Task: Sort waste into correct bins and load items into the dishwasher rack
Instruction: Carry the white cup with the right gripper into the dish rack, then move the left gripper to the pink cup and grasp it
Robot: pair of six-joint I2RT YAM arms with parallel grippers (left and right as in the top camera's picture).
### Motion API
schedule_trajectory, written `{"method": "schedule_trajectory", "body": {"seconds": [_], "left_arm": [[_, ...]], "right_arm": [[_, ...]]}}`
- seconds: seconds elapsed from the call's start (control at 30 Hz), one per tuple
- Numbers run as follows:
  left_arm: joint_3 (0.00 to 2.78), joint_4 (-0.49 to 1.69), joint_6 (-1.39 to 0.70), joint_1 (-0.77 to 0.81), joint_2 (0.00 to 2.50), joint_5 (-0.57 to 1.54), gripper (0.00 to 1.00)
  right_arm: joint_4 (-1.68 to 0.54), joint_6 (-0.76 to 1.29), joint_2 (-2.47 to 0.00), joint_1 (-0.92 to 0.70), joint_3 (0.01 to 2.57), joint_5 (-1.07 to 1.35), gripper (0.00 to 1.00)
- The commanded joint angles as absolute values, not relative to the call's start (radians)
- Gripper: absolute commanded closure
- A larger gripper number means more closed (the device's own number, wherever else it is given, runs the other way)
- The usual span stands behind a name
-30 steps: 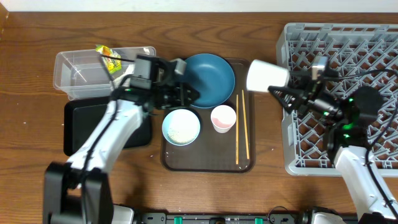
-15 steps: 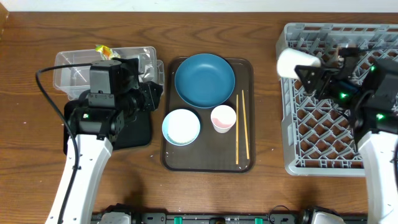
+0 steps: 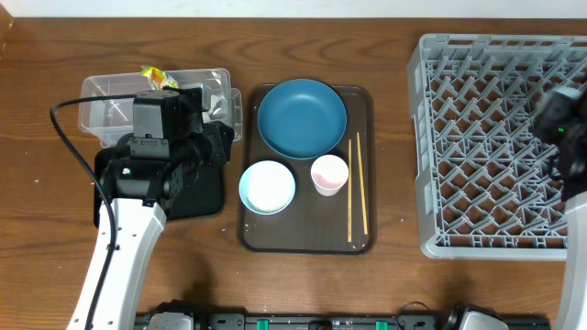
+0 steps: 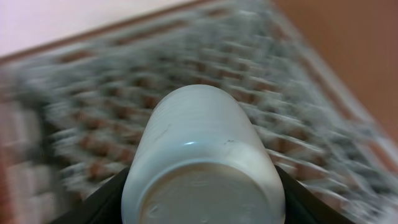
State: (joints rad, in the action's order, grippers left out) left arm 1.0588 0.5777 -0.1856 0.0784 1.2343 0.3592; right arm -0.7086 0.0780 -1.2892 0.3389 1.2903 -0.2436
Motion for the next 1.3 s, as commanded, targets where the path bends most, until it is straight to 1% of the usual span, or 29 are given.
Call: {"method": "schedule_trajectory", "body": {"seconds": [0.0, 0.27, 0.37, 0.57, 0.77, 0.9, 1.0, 1.17, 1.27], "left_arm": [[1.065, 0.579, -0.176, 0.073, 1.233, 0.346, 0.70], [1.065, 0.580, -0.176, 0.073, 1.233, 0.346, 0.70], [1.065, 0.580, -0.176, 0.073, 1.233, 0.346, 0.70], [1.064, 0.585, -0.176, 0.073, 1.235, 0.346, 0.70], [1.064, 0.587, -0.176, 0.073, 1.235, 0.346, 0.69], [1.064, 0.594, -0.176, 0.073, 1.235, 0.346, 0.69], [1.064, 0.595, -0.176, 0.073, 1.235, 0.346, 0.69], [1.064, 0.598, -0.176, 0.073, 1.235, 0.346, 0.69], [1.064, 0.599, -0.176, 0.073, 1.235, 0.346, 0.69]], "right_arm": [[-0.712, 0.087, -1.319, 0.414, 1.308, -0.399, 0.99], [-0.742, 0.107, -1.452, 0.555, 1.308, -0.385, 0.99], [-0.768, 0.167, -1.504, 0.585, 1.308, -0.384, 0.99], [-0.812, 0.222, -1.575, 0.623, 1.308, -0.382, 0.99], [-0.803, 0.225, -1.601, 0.639, 1.308, -0.287, 0.99], [-0.829, 0.233, -1.604, 0.640, 1.308, -0.296, 0.99], [-0.875, 0.309, -1.605, 0.651, 1.306, -0.335, 0.99], [-0.869, 0.337, -1.605, 0.686, 1.282, -0.336, 0.99], [-0.844, 0.336, -1.605, 0.700, 1.267, -0.305, 0.91]]}}
